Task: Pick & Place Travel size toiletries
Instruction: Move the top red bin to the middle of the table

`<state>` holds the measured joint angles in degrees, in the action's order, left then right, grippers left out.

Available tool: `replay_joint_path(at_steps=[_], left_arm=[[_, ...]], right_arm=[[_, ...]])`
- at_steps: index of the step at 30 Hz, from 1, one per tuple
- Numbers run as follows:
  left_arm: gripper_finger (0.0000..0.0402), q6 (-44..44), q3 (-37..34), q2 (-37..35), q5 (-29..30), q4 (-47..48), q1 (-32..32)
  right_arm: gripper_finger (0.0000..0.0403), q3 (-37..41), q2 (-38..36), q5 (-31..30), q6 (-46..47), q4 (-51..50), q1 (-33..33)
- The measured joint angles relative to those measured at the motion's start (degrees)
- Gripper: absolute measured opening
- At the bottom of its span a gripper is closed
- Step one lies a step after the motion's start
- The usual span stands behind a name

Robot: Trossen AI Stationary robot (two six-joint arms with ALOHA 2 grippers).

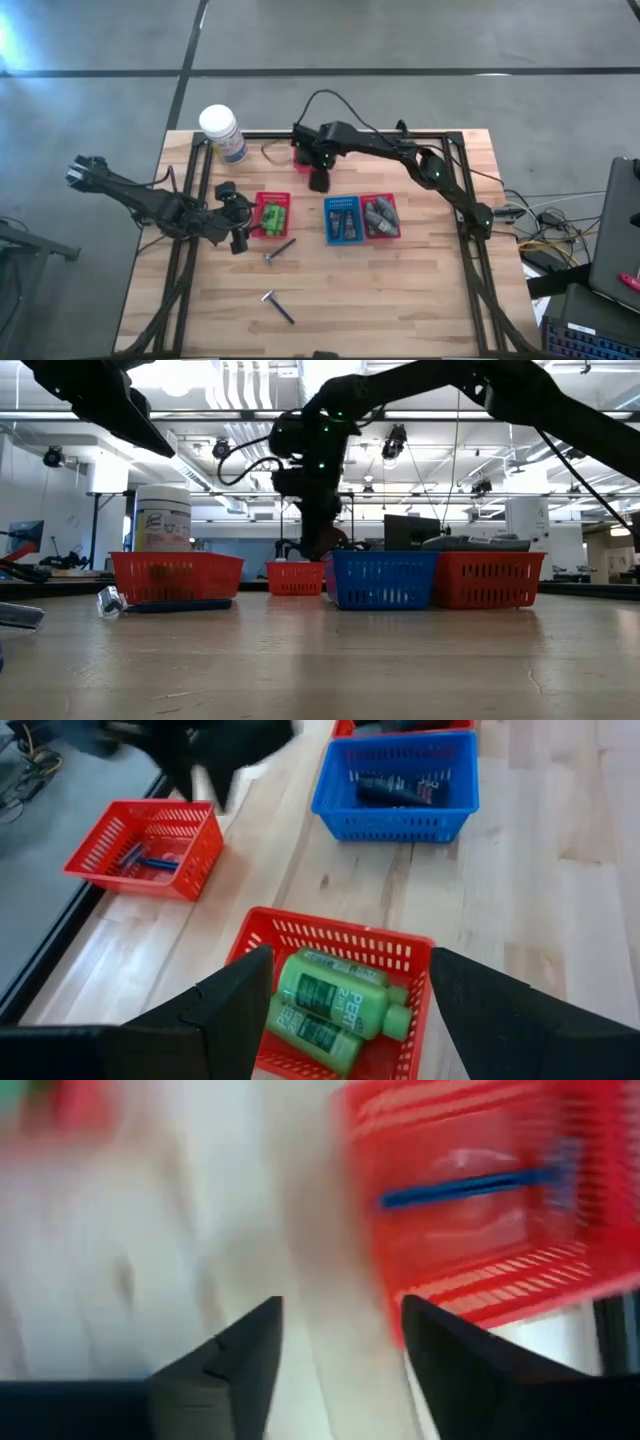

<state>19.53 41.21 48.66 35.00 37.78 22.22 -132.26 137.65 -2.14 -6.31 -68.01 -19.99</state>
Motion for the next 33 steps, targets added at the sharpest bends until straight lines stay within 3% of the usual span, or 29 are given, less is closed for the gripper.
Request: replay_joint_path(at_steps=[4, 13, 24, 33], left_arm=[[0.0273, 0.3, -0.1, 0.0, 0.0, 1.2, 0.0], [0.0273, 2.7, -0.2, 0.0, 0.3, 2.3, 0.0], [0.0273, 3.0, -0.2, 0.0, 0.9, 2.2, 0.0], [0.0273, 3.1, -0.2, 0.0, 2.6, 2.2, 0.0]], right_arm=[[0.0247, 1.2, 0.0, -0.8, -14.9, -2.4, 1.7], [0.0287, 1.9, 0.1, -2.5, -13.7, 7.6, 1.2], [0.0227, 2.3, 3.5, -5.4, -14.6, 12.5, -0.1], [0.0171, 5.1, 3.4, -2.5, -17.0, 14.4, -1.1]])
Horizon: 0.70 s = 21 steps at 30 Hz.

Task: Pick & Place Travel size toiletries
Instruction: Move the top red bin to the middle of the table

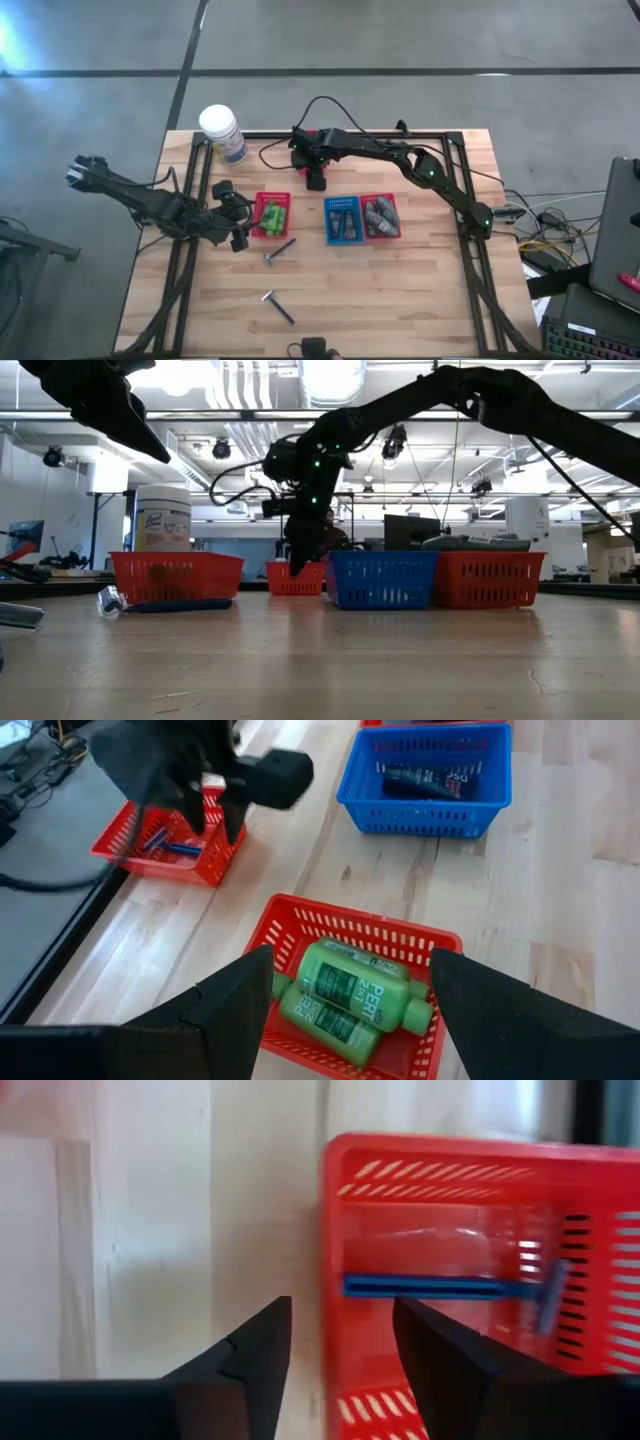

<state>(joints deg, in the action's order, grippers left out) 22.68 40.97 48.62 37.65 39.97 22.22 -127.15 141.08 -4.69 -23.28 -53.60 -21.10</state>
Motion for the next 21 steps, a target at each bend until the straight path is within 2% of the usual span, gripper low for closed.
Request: replay_joint_path(at_steps=[9, 21], left_arm=[[0.0273, 0.1, 0.0, 0.0, 0.0, 0.0, 0.0], [0.0273, 0.1, 0.0, 0.0, 0.0, 0.0, 0.0]], right_arm=[[0.0126, 1.1, 0.1, -1.3, 0.0, 1.0, 0.1], [0.0014, 0.9, -0.4, -1.5, 0.2, -2.6, 1.5]])
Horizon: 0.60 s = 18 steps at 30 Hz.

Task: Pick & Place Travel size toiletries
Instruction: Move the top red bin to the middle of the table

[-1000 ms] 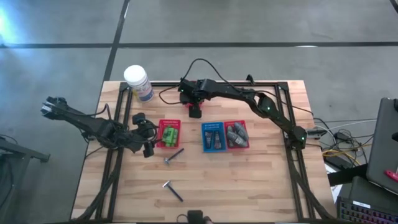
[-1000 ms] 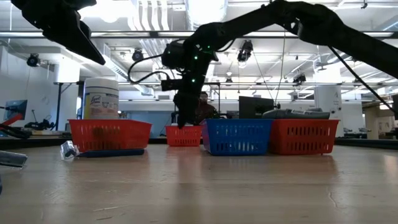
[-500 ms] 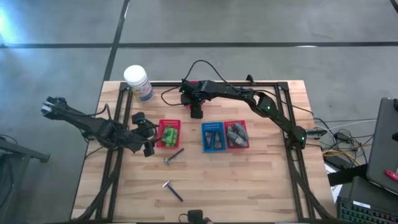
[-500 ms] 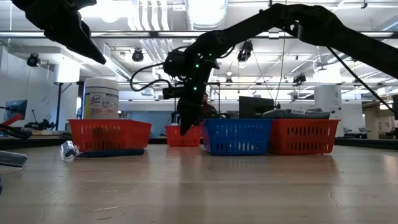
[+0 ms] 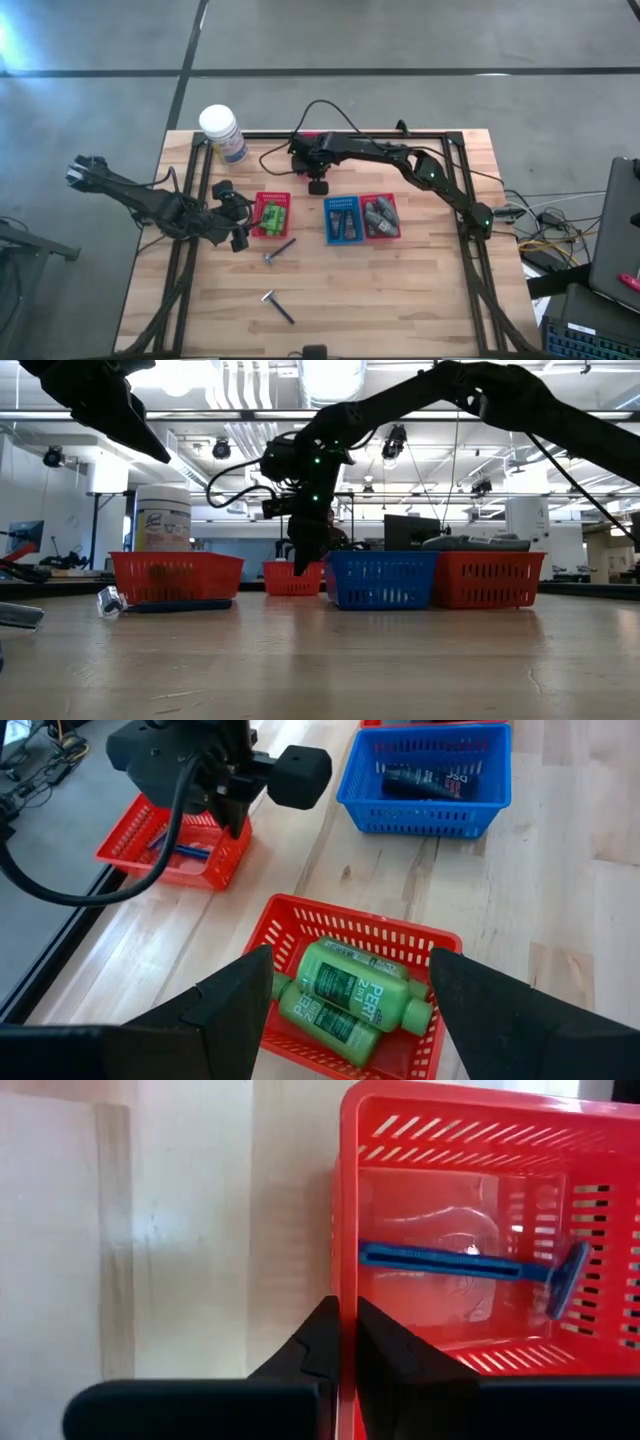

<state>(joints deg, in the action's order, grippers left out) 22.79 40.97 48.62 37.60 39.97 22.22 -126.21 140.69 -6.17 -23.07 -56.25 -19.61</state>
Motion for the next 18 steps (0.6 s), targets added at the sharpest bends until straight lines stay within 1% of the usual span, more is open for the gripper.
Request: replay_joint_path(at_steps=[9, 18], left_arm=[[0.0273, 0.2, 0.0, 0.0, 0.0, 0.0, 0.0], [0.0273, -0.2, 0.0, 0.0, 0.0, 0.0, 0.0]], right_arm=[[0.0014, 0.0, -0.8, 0.0, 0.3, -0.9, 2.6], [0.0012, 0.0, -2.4, 0.6, 9.3, -6.4, 5.6]])
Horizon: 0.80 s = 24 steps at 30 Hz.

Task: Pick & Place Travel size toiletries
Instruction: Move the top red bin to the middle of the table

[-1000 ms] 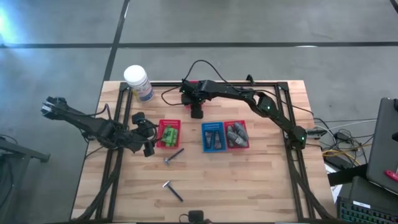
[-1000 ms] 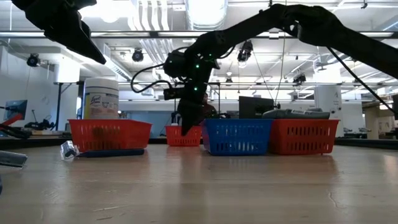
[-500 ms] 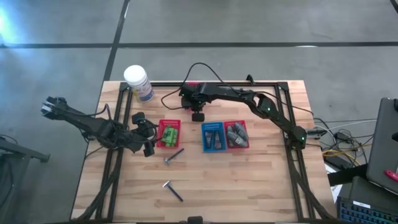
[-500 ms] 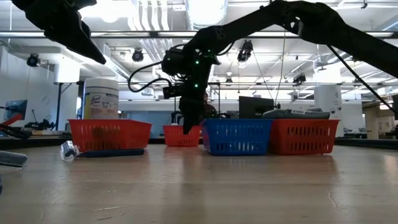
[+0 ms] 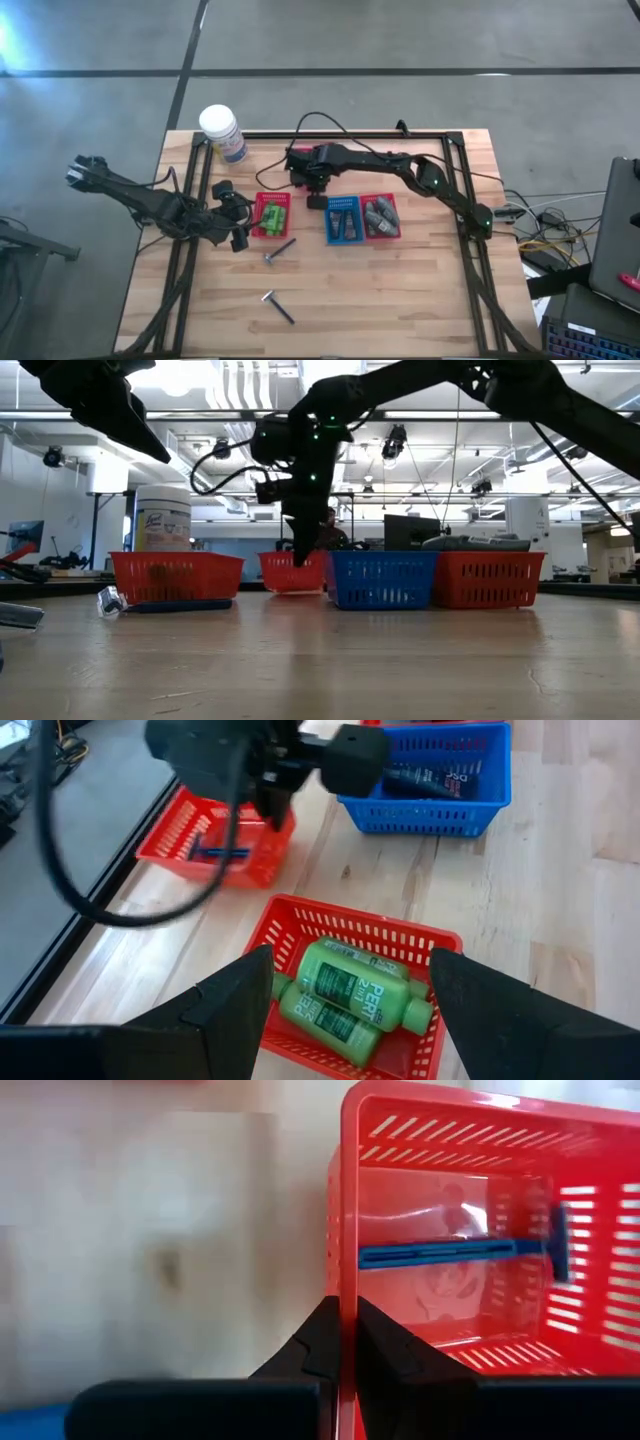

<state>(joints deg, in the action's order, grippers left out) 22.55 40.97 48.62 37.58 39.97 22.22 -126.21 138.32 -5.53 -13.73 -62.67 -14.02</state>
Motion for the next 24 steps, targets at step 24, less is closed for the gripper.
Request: replay_joint_path(at_steps=[24], left_arm=[[0.0273, -0.1, 0.0, 0.0, -0.2, 0.0, 0.0]], right_arm=[[0.0013, 0.0, -0.2, 4.9, 12.2, -0.5, 8.7]])
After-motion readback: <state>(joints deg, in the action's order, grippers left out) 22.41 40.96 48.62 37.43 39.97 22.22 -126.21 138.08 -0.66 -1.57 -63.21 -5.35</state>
